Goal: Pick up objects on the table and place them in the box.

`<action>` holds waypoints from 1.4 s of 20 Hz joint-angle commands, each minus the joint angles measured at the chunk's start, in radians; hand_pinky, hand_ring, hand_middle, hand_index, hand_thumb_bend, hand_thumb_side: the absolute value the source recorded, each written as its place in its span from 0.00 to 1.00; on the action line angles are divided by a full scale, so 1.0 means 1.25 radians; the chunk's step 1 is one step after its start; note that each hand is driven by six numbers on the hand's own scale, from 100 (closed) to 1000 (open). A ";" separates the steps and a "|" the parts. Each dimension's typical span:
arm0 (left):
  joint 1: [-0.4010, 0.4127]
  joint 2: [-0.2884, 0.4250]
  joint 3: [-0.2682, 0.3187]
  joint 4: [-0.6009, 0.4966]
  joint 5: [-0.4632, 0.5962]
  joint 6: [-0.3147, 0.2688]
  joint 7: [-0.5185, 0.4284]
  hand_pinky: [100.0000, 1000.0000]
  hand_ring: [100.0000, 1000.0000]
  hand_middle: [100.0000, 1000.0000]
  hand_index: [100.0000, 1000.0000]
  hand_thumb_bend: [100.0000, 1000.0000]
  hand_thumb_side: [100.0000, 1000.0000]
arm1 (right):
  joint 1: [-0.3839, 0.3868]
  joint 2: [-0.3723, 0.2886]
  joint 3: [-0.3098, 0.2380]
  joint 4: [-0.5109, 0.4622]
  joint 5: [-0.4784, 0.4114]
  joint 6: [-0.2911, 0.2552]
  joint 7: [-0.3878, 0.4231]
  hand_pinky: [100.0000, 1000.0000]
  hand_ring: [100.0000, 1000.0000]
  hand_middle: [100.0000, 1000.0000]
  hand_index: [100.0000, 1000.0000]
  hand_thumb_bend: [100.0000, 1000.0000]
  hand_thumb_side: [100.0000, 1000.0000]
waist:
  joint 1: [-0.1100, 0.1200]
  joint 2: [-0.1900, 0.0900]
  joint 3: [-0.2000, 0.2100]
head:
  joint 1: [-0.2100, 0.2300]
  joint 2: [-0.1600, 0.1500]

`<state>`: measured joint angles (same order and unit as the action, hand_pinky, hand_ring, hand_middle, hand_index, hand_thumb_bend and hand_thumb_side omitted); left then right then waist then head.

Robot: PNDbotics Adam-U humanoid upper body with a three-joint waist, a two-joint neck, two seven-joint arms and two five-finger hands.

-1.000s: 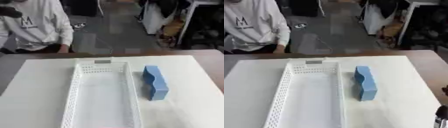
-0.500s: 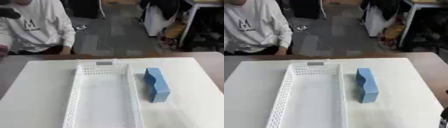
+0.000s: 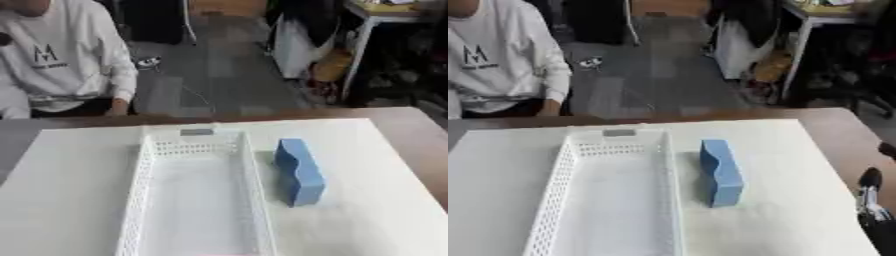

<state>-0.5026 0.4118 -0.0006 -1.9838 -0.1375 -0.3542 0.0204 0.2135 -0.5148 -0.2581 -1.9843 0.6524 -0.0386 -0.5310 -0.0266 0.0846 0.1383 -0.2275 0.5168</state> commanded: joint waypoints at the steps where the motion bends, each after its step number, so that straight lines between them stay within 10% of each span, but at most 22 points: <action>1: -0.004 0.021 -0.001 -0.013 -0.003 -0.001 -0.004 0.78 0.63 0.75 0.83 0.79 1.00 | -0.014 -0.049 0.008 -0.013 0.030 0.026 0.022 0.79 0.82 0.74 0.86 0.00 0.80 | 0.000 -0.011 -0.001 | -0.020 -0.002; 17: 0.014 0.022 -0.006 -0.013 -0.007 0.004 -0.012 0.78 0.62 0.75 0.83 0.79 1.00 | -0.112 -0.109 0.032 -0.013 0.008 0.204 0.175 0.83 0.87 0.74 0.91 0.02 0.84 | 0.000 -0.030 -0.004 | -0.060 0.017; 28: 0.011 0.020 -0.010 -0.013 -0.006 0.005 -0.012 0.79 0.63 0.75 0.83 0.79 1.00 | -0.153 -0.129 0.046 0.012 -0.027 0.240 0.267 0.82 0.87 0.74 0.93 0.13 0.94 | -0.005 -0.036 0.002 | -0.050 0.024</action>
<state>-0.4764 0.4122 -0.0130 -1.9856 -0.1452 -0.3478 0.0085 0.0334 -0.6402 -0.1970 -1.9667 0.6268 0.2615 -0.2075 -0.0334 0.0517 0.1397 -0.2910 0.5422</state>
